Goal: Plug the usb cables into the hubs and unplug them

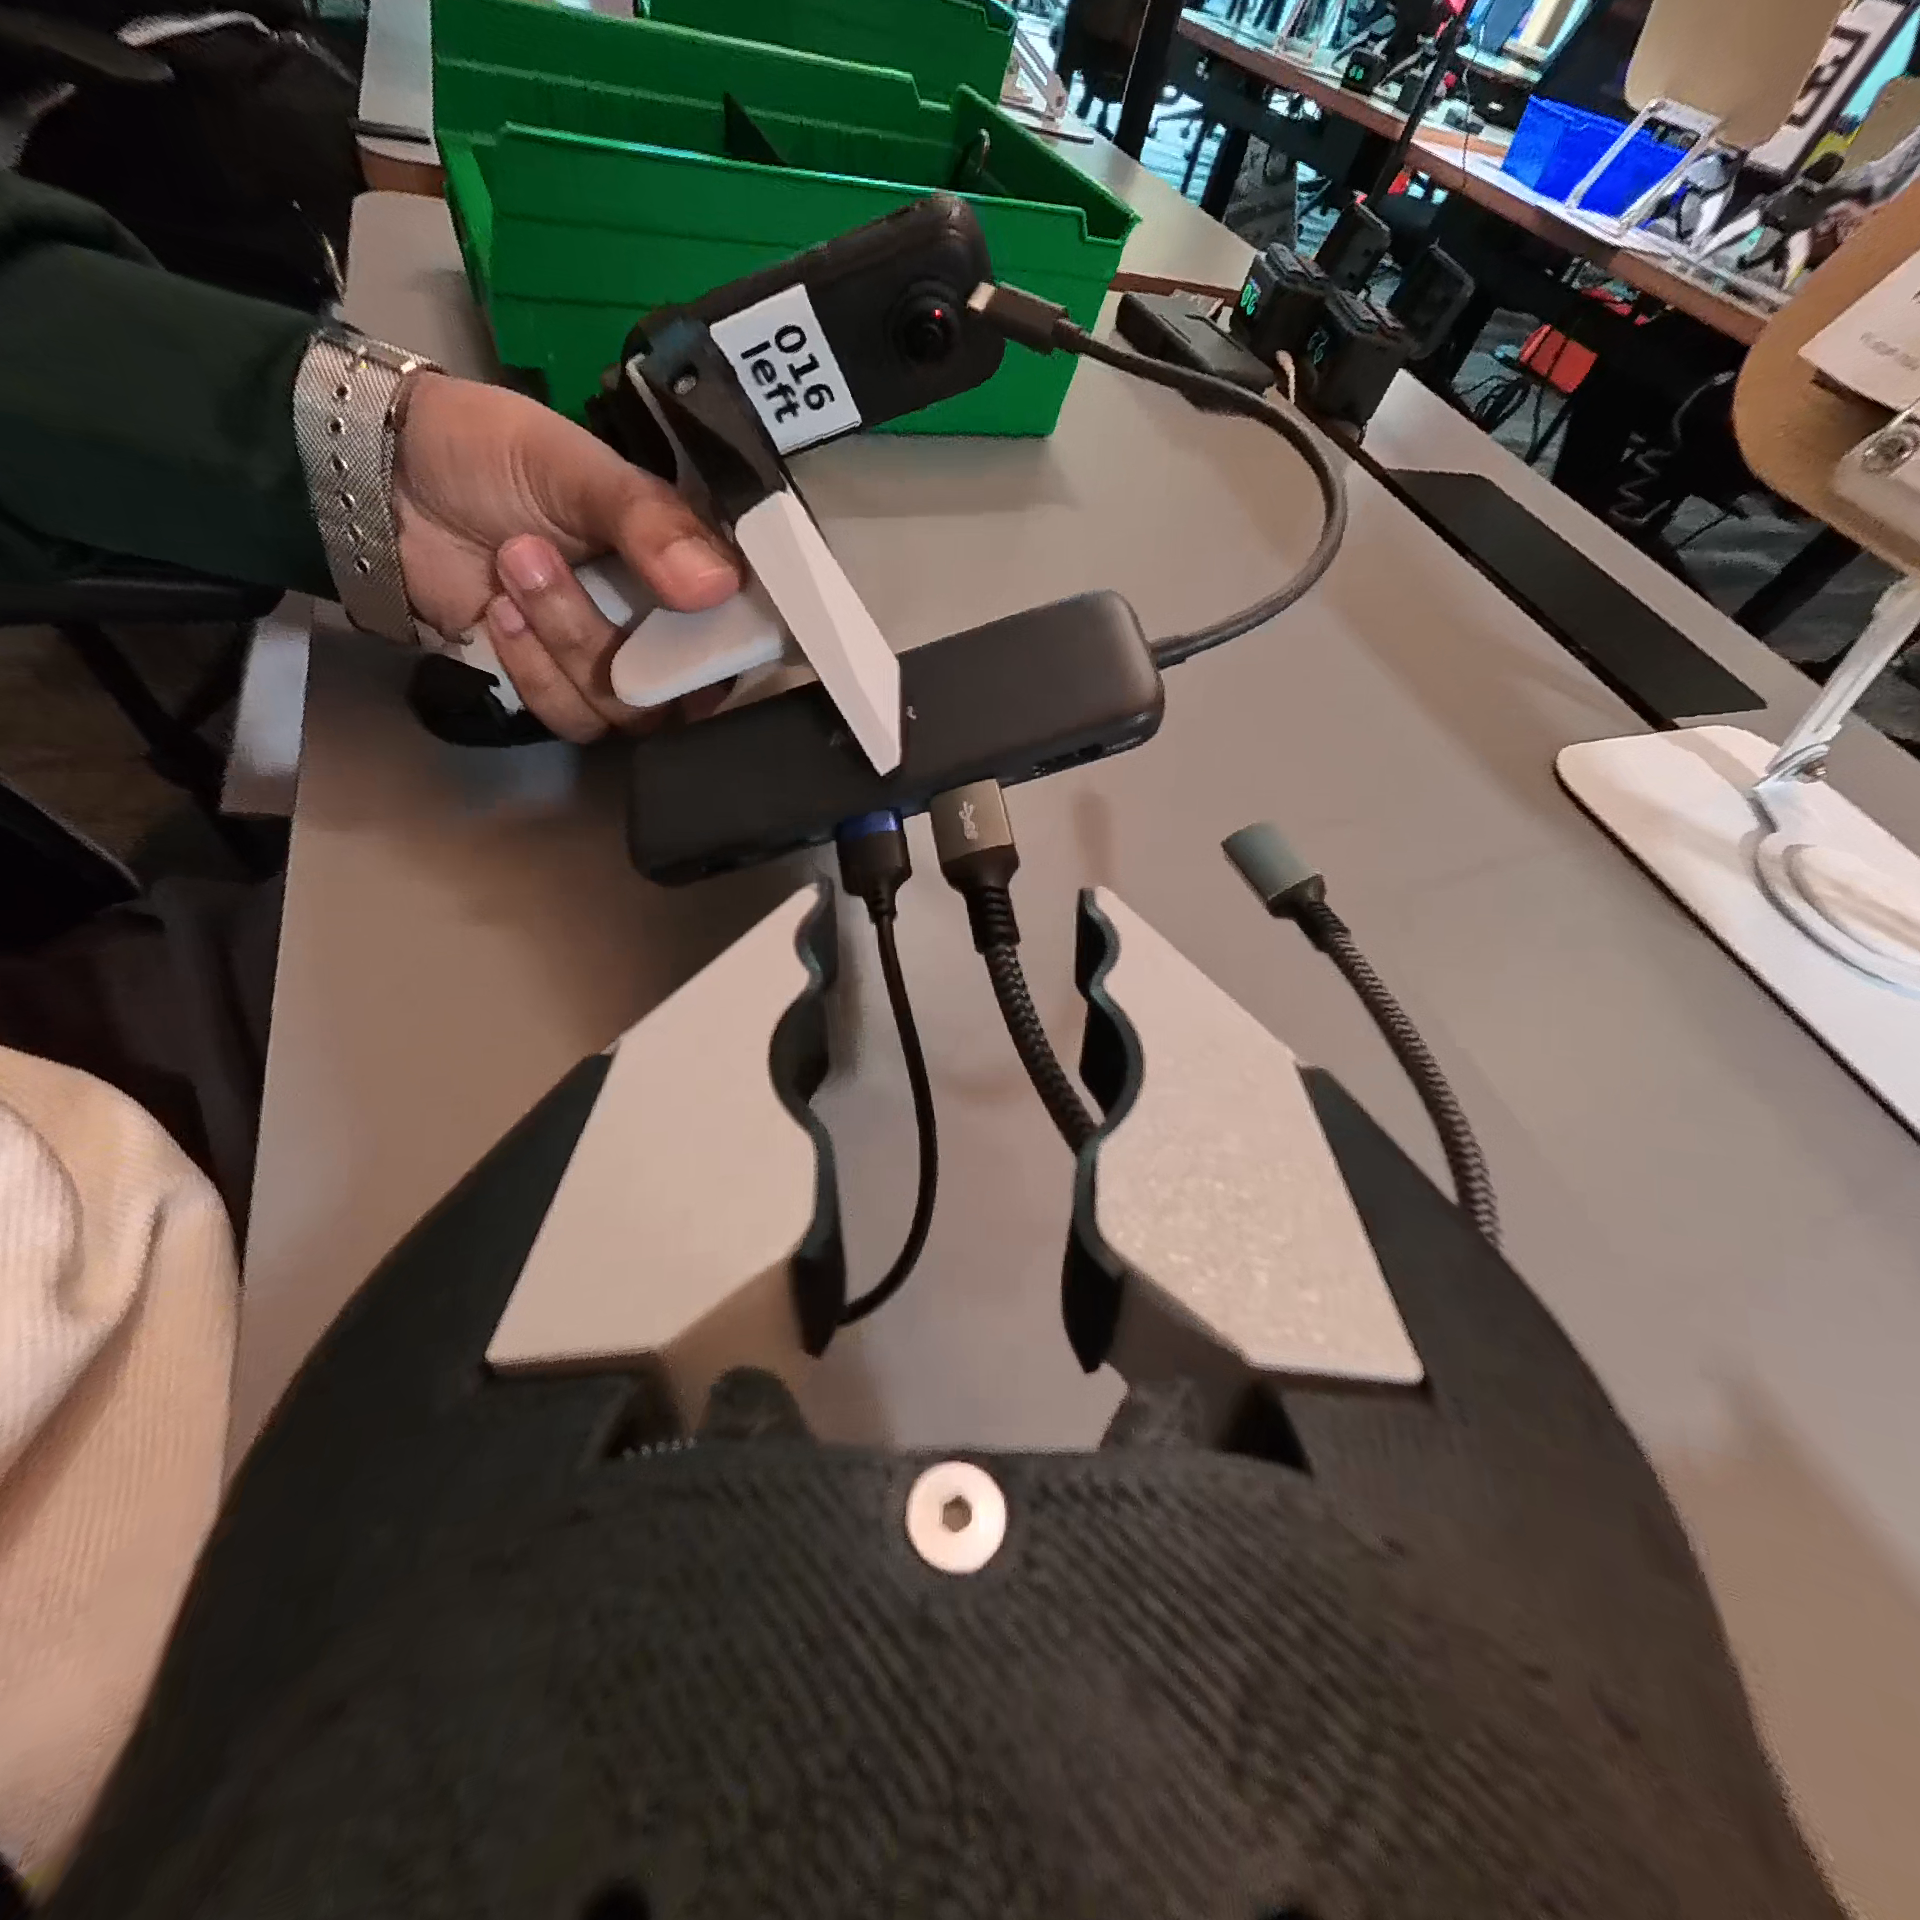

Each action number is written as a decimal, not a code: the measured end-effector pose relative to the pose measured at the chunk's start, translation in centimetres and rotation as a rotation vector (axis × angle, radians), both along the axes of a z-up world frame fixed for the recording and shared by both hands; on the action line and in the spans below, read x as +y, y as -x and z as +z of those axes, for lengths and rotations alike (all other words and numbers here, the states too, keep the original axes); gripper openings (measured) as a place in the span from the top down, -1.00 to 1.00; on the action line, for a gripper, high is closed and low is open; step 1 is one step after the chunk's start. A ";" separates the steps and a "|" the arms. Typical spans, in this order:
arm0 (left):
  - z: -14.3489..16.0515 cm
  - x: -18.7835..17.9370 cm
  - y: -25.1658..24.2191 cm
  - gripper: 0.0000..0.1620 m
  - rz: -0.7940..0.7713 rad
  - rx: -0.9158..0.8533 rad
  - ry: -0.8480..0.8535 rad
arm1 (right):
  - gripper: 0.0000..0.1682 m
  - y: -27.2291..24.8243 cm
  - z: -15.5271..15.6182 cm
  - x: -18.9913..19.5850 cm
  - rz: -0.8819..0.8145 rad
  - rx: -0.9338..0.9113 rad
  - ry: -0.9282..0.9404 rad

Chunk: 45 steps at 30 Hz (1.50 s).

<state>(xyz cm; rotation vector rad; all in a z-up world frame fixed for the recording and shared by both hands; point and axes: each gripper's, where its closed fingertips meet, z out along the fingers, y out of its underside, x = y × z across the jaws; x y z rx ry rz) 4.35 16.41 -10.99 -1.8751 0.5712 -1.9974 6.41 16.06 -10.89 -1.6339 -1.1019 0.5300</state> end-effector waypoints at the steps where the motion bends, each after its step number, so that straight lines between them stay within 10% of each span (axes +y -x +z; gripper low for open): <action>1: 0.0 0.0 0.0 0.89 0.002 0.002 -0.006 | 0.44 0.0 0.1 0.0 0.001 0.019 0.016; 16: 0.5 -3.0 -1.8 0.89 -0.081 0.065 -0.255 | 0.42 -0.3 2.6 0.2 0.013 0.379 0.325; 22: 0.3 -4.3 -2.7 0.88 -0.100 0.104 -0.387 | 0.78 0.5 2.5 -1.4 0.128 0.462 0.567; 27: 2.7 -2.0 -1.7 0.48 0.035 -0.014 -0.325 | 0.86 -0.9 5.7 -0.8 0.095 0.488 0.459; 39: 1.9 -1.9 -1.9 0.45 0.043 0.028 -0.352 | 0.86 -23.2 20.7 1.8 -0.492 0.477 -0.096; 45: 1.5 -1.8 -1.9 0.46 0.040 0.038 -0.333 | 0.87 -34.6 17.6 2.2 -0.859 0.301 -0.071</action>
